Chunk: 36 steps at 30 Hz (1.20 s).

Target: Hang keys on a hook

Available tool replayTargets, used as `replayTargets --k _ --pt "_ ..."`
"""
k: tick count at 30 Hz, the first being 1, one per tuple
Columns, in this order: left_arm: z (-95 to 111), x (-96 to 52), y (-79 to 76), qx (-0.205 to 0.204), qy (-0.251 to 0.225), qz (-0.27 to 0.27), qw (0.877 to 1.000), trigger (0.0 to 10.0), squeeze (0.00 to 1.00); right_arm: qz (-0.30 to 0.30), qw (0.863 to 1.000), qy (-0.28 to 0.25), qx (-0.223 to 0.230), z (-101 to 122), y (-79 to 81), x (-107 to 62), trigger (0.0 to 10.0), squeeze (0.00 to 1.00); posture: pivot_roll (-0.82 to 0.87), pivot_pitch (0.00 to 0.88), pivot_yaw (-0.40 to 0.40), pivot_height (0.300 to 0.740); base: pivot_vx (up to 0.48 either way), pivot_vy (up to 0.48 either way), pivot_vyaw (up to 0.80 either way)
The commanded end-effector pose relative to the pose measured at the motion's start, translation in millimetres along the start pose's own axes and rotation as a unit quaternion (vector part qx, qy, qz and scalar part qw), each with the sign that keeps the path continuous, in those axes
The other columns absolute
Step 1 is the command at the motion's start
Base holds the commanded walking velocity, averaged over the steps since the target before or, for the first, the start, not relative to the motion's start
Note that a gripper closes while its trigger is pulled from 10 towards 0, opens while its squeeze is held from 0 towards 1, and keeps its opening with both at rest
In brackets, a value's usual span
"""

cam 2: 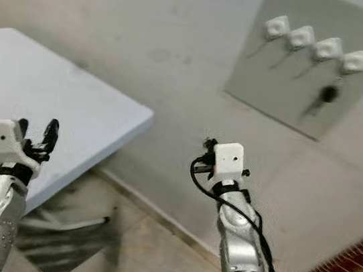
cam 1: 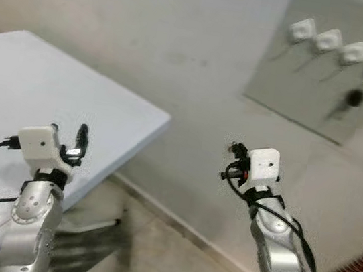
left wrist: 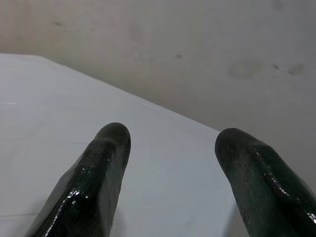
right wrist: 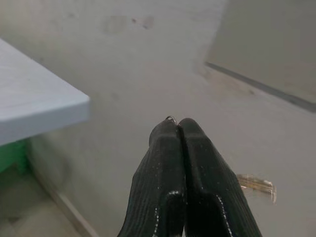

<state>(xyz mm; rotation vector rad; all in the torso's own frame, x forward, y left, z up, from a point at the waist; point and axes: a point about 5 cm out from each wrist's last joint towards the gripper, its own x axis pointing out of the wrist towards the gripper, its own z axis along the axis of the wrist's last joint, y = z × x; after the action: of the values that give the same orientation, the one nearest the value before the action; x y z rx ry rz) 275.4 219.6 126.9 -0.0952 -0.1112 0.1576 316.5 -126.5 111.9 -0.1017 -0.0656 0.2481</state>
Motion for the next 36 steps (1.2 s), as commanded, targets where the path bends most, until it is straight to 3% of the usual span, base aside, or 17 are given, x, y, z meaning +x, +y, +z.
replayTargets --k 1,11,14,18,22,24,26,31,36 --pt "0 -0.3 -1.8 0.0 0.003 0.001 1.0 10.0 0.0 -0.007 1.0 -0.009 -0.008 7 -6.6 1.5 10.0 0.0 -0.05 0.0 -0.072 0.732 0.0 0.0 -0.78" --pt "-3 -1.1 -3.3 0.002 0.012 0.003 1.0 10.0 0.0 -0.01 1.0 -0.009 -0.003 7 -6.4 1.7 10.0 0.0 -0.05 0.0 -0.071 0.732 0.0 0.0 -0.78" --pt "-4 -1.8 -4.3 0.002 0.014 0.003 1.0 10.0 0.0 -0.019 0.999 -0.011 0.024 6 -7.2 1.1 10.0 0.0 -0.05 0.0 -0.07 0.732 0.0 0.0 0.0" --pt "-9 -3.3 -8.5 -0.003 0.026 0.003 1.0 10.0 0.0 -0.04 0.998 0.023 0.032 -2 -9.5 0.1 10.0 0.0 -0.05 0.0 -0.067 0.732 0.0 0.0 0.0" --pt "-9 -3.4 -8.7 -0.003 0.027 0.003 1.0 10.0 0.0 -0.041 0.998 0.024 0.034 -2 -9.7 0.1 10.0 0.0 -0.05 0.0 -0.067 0.732 0.0 0.0 0.0" --pt "-15 -6.2 -13.9 -0.011 0.048 0.0 0.999 10.0 0.0 -0.099 0.991 0.066 0.055 -8 -20.8 0.2 10.0 0.0 -0.07 0.0 -0.052 0.732 0.0 0.0 0.0" --pt "-18 -7.2 -15.7 -0.016 0.061 -0.004 0.998 10.0 0.0 -0.117 0.988 0.076 0.064 -9 -24.2 -0.7 10.0 0.0 -0.07 0.0 -0.051 0.732 0.0 0.0 0.0" --pt "-18 -6.8 -16.1 -0.031 0.07 -0.011 0.997 10.0 0.0 -0.1 0.989 0.064 0.092 -5 -20.6 -3.7 10.0 0.0 -0.08 0.0 -0.049 0.732 0.0 0.0 0.0" --pt "-18 -6.5 -16.4 -0.036 0.068 -0.011 0.997 10.0 0.0 -0.103 0.99 0.065 0.069 -4 -20.9 -6.7 10.0 0.0 -0.08 0.0 -0.047 0.732 0.0 0.0 0.0"
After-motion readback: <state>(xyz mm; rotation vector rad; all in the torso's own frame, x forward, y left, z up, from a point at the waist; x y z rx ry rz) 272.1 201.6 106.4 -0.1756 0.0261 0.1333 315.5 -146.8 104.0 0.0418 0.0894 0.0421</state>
